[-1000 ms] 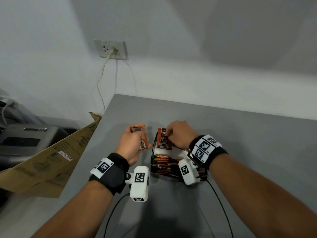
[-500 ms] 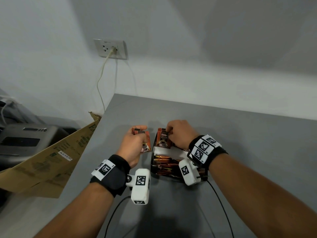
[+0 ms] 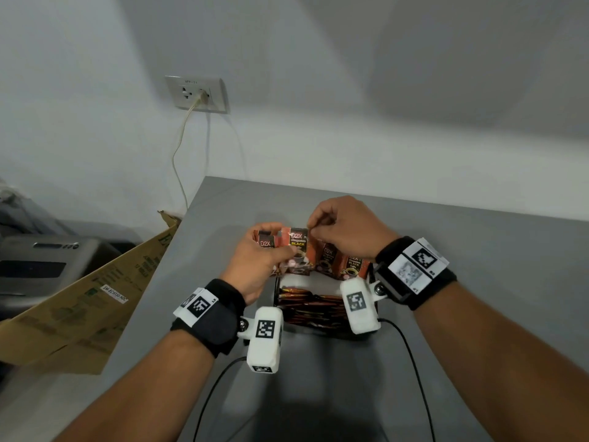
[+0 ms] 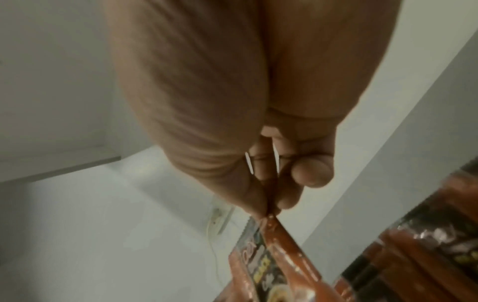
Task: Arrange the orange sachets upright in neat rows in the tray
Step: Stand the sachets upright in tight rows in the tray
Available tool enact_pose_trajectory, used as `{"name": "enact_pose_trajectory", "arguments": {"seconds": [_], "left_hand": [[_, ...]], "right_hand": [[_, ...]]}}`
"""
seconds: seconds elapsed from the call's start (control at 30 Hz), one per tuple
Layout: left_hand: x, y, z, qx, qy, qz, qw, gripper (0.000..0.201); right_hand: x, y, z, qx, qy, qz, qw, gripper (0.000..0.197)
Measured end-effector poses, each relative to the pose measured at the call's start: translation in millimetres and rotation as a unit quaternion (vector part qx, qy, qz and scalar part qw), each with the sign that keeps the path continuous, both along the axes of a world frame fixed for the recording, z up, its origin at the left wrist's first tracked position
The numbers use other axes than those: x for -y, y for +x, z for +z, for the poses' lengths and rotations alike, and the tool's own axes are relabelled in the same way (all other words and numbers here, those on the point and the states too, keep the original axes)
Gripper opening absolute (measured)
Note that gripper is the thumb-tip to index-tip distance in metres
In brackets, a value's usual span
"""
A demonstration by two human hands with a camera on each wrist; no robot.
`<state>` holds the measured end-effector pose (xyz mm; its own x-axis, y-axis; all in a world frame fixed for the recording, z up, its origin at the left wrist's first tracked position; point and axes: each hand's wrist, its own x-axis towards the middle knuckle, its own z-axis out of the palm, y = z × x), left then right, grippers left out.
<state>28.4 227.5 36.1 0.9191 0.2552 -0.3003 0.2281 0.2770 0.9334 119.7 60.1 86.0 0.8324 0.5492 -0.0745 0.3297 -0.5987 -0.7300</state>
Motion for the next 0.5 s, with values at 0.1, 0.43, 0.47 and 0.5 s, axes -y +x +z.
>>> {"name": "enact_pose_trajectory", "arguments": {"seconds": [0.1,0.43,0.47,0.5], "left_hand": [[-7,0,-3,-0.029,-0.007,0.039,0.999,0.037],[-12,-8,-11,-0.054,-0.007,0.021,0.998,0.029],[-12,-8,-11,-0.056,-0.008,0.02,0.998,0.028],[-11,-9,-11,-0.058,-0.009,0.019,0.998,0.028]], "right_hand": [[18,6,-8,-0.004,-0.015,-0.044,0.999,0.011],[32,4,-61,-0.02,-0.108,-0.082,0.991,0.016],[31,4,-63,-0.016,-0.113,-0.083,0.99,0.017],[31,5,-64,-0.012,-0.117,-0.085,0.989,0.017]]}}
